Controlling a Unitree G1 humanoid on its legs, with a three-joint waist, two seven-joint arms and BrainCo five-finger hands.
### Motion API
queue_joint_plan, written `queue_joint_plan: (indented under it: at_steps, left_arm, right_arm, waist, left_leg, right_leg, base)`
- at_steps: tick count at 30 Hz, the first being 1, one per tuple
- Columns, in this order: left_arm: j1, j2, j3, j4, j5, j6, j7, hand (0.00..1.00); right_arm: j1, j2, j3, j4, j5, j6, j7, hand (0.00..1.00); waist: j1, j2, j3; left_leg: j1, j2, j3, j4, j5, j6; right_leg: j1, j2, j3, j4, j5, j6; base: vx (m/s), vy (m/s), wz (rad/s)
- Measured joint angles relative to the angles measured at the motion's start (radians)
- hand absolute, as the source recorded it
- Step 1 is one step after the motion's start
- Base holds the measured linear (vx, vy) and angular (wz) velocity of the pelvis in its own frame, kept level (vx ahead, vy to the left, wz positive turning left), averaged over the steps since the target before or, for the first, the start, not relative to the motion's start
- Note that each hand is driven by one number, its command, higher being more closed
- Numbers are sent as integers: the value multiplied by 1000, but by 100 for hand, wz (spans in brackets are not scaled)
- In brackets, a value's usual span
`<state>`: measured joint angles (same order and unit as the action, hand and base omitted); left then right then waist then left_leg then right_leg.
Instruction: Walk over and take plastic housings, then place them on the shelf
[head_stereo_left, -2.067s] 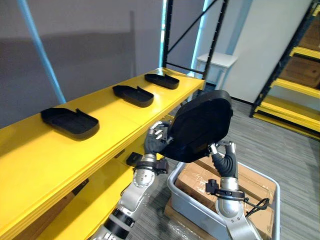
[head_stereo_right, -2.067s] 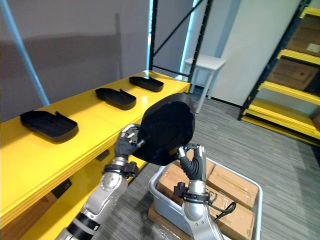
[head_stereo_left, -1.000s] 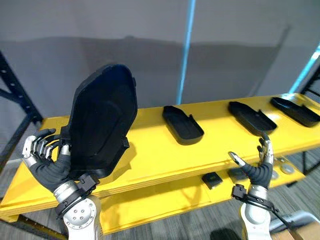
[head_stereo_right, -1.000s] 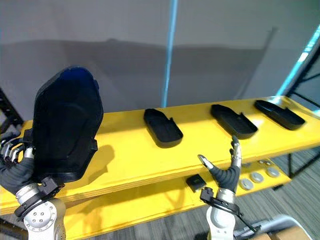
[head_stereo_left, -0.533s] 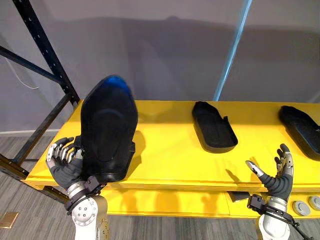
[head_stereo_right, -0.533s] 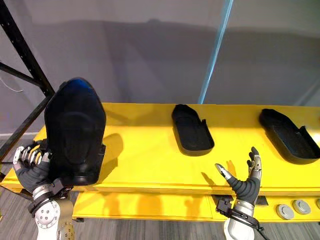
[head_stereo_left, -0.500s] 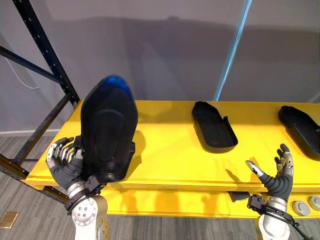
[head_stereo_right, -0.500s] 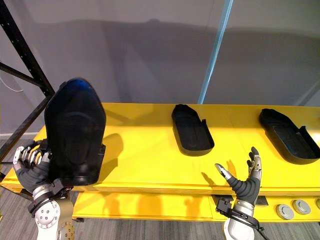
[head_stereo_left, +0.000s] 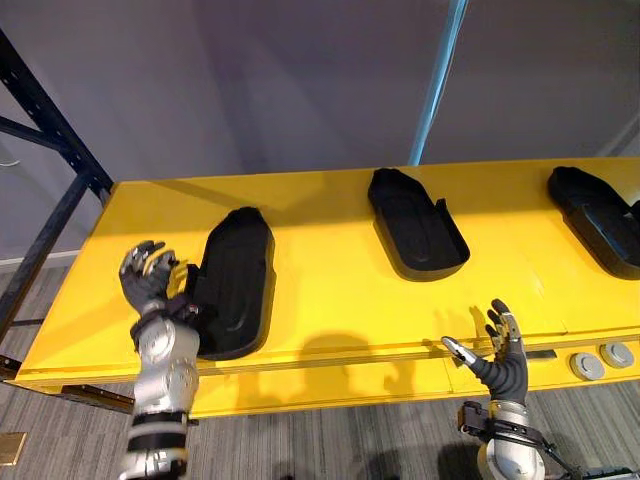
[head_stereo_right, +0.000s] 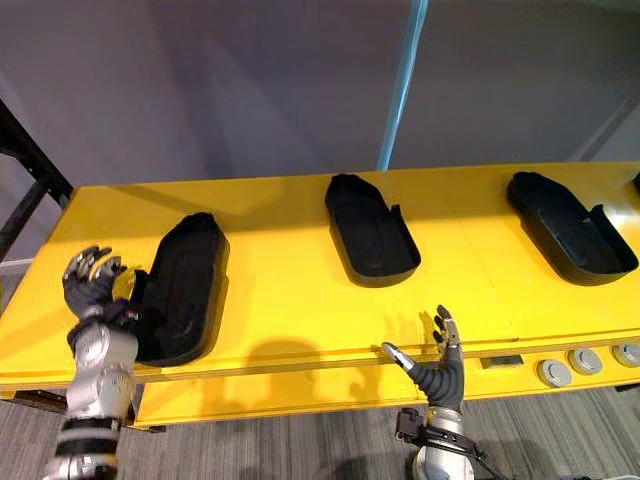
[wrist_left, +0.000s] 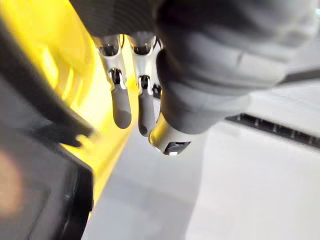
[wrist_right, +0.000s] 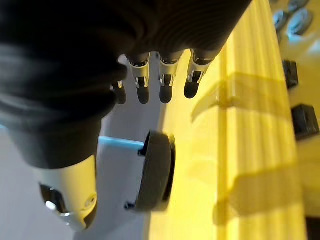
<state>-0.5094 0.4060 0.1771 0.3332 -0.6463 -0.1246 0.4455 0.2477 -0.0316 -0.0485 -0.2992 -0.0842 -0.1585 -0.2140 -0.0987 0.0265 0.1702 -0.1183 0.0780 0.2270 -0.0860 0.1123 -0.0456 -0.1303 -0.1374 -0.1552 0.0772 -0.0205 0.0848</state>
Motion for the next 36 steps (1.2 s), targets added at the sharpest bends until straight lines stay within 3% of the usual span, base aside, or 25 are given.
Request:
queue_joint_plan:
  at_steps: [4, 9, 10, 13, 15, 19, 22, 23, 26, 27, 30, 33, 36]
  left_arm:
    - [-143, 89, -110, 182, 2, 38, -26, 100]
    - [-252, 139, -165, 346, 24, 93, -53, 100]
    - [-268, 143, -165, 357, 37, 100, -52, 0]
    - [-283, 144, -164, 328, 40, 100, -35, 0]
    - [-261, 144, -155, 171, 20, 95, -13, 0]
    - [-191, 136, -84, -172, 4, 3, 4, 0]
    - [-162, 118, -26, -334, 70, -40, 39, 0]
    - [-135, 90, 8, -409, 151, -53, 59, 100]
    - [-41, 11, 35, -583, 325, -75, 100, 100]
    - [48, -35, 30, -686, 438, -83, 101, 100]
    - [254, -151, -28, -831, 555, -99, 80, 100]
    - [460, -243, -135, -892, 592, -104, 22, 100]
    - [624, -311, -211, -907, 592, -106, -43, 100]
  right_arm:
    - [-6, -37, 25, -2, 0, 3, 0, 0]
    - [-19, -52, 53, -7, 0, -16, 0, 0]
    - [-20, -53, 53, -7, 0, -19, 0, 0]
    - [-23, -55, 60, -8, 0, -23, -1, 0]
    - [-23, -56, 60, -7, 0, -32, -3, 0]
    - [-24, -55, 61, 0, 0, -40, -2, 0]
    - [-23, -52, 60, 13, 0, -42, 4, 0]
    - [-21, -50, 58, 22, 1, -49, 11, 0]
    - [-12, -48, 47, 49, 9, -57, 34, 0]
    - [-5, -45, 47, 52, 26, -59, 46, 0]
    - [18, -19, 37, 53, 40, -59, 71, 0]
    - [45, 5, 40, 55, 41, -59, 94, 0]
    - [64, 28, 39, 55, 41, -60, 109, 0]
  waist:
    - [-3, 2, 14]
    - [-8, 1, 37]
    - [-6, 2, 39]
    - [-2, 2, 49]
    - [2, 2, 56]
    - [2, 3, 57]
    - [3, 3, 57]
    - [2, 3, 57]
    - [4, 8, 54]
    - [3, 17, 48]
    - [7, 42, 28]
    - [17, 57, 10]
    - [17, 57, 3]
  left_leg:
    - [-25, 3, 9, 0, 6, -2]
    - [-40, 13, 12, 0, 15, -10]
    - [-43, 16, 13, 0, 18, -11]
    - [-44, 24, 12, 0, 21, -15]
    - [-48, 28, 9, 0, 24, -16]
    - [-43, 28, 10, 0, 24, -16]
    - [-27, 28, 7, 0, 24, -16]
    - [-14, 28, -1, 0, 24, -16]
    - [14, 27, -16, -1, 24, -16]
    - [19, 28, -26, -1, 25, -16]
    - [28, 27, -39, -5, 27, -14]
    - [34, 27, -42, -6, 29, -13]
    - [31, 28, -44, -6, 32, -10]
  right_leg:
    - [-23, 4, 10, -14, 15, -3]
    - [-40, 15, 14, -17, 22, -10]
    - [-45, 18, 15, -16, 24, -12]
    - [-46, 26, 14, -16, 25, -14]
    - [-48, 31, 11, -15, 26, -16]
    - [-45, 32, 10, -15, 26, -16]
    - [-27, 32, 7, -17, 25, -17]
    - [-11, 32, 5, -19, 23, -19]
    - [28, 32, -14, -20, 16, -21]
    - [38, 32, -23, -20, 14, -22]
    - [57, 30, -40, -20, 10, -21]
    - [64, 30, -45, -20, 9, -22]
    - [63, 31, -47, -21, 9, -21]
  base:
    - [-9, -3, -5]
    - [-25, -15, -4]
    - [-36, -33, -4]
    - [-12, -11, -1]
    - [0, 0, 0]
    - [0, 0, 0]
    - [-2, 0, 2]
    - [-3, 1, 8]
    - [-18, 3, 18]
    - [-34, 9, 18]
    - [-44, 13, 17]
    - [-52, 11, 5]
    - [-55, 11, 2]
